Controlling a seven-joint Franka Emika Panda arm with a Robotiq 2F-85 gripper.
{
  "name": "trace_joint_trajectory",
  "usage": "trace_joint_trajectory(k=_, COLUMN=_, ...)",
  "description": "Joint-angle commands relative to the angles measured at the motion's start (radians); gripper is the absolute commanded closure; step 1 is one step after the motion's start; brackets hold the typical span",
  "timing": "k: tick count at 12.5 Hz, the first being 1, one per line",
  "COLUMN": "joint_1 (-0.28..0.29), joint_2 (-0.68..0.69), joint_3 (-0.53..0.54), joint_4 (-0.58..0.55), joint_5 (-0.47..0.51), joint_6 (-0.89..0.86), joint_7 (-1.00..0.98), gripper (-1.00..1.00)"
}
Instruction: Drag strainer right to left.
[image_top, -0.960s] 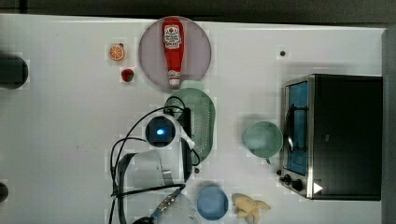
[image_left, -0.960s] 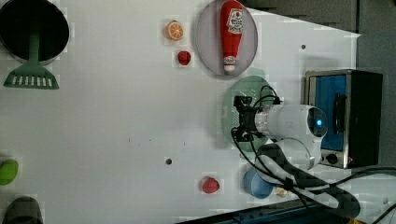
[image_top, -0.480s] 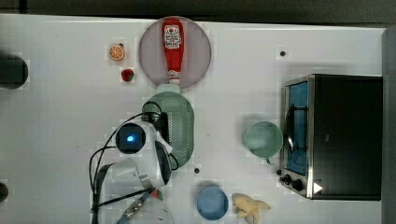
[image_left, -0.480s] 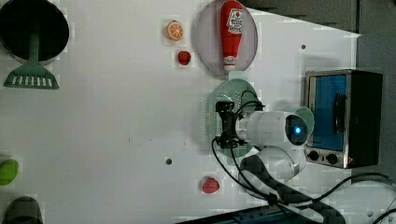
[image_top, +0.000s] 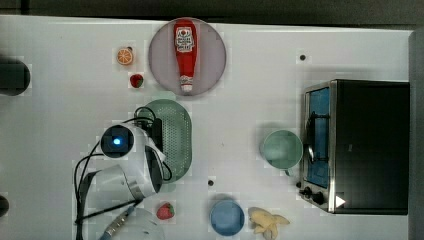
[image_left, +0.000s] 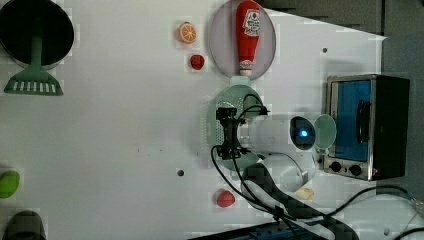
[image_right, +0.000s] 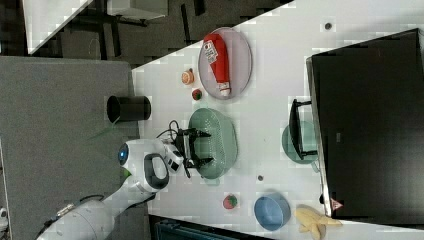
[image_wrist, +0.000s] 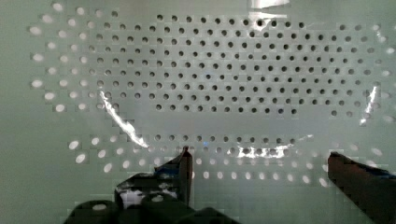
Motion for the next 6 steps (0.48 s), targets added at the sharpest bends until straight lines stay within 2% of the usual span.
trace_joint_trajectory(k=1, joint_1=0.059, joint_2=0.036, joint_3=0.005, joint_4=0.104, joint_5=0.065, joint_6=-0.055, joint_7=0.044, gripper=-1.00)
trace_joint_trajectory(k=6, joint_1=0.140, joint_2=0.102, joint_3=0.005, joint_4=0.225, joint_5=0.142, joint_6=-0.097, joint_7=0.046, gripper=-1.00)
